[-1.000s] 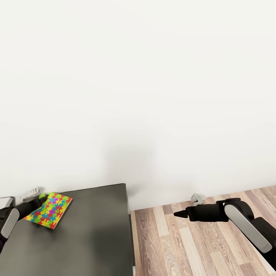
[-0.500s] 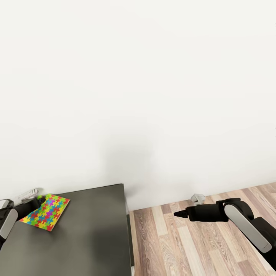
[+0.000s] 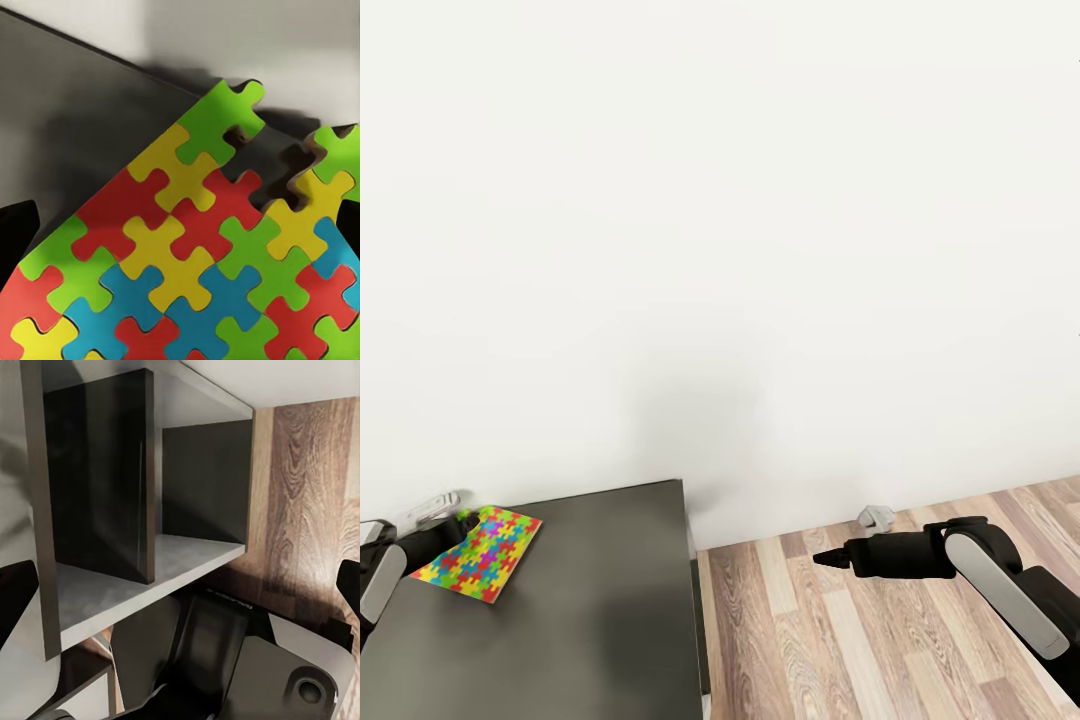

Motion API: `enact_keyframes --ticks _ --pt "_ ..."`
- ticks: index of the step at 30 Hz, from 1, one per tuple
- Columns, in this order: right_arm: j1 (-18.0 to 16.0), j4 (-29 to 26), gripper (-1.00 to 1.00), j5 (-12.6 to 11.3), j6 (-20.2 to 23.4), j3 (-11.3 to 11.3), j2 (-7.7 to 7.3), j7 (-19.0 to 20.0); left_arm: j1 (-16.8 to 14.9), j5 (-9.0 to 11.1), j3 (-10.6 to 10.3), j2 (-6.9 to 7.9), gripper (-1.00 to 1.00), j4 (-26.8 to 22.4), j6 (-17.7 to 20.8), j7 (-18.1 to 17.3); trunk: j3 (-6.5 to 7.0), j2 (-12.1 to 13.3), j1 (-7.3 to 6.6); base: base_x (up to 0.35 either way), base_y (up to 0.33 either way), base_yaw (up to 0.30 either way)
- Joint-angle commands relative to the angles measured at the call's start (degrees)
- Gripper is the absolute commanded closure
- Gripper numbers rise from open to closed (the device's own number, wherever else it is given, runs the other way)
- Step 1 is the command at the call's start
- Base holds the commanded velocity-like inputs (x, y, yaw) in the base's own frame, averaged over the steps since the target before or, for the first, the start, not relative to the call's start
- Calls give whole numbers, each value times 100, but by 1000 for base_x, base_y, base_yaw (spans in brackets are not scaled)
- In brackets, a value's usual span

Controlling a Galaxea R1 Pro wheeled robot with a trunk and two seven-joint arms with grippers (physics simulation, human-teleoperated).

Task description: Put all the toys in the child's room - the three board games (two on the bed and one on the table), the two jigsaw puzzles on the table, and the tennis ball on the table - inside the toy box on the table in the child's room.

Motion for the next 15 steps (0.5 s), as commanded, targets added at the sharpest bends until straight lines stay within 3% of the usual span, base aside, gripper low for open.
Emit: enact_keyframes --ticks 1,15 --pt "-6 -2 -100 61 11 6 -5 58 1 81 13 -105 -100 368 41 -41 -9 -7 4 -5 0 -3" --pt "-5 -2 -100 64 10 12 22 46 2 79 13 -106 -100 368 41 -41 -9 -7 4 -98 -40 -1"
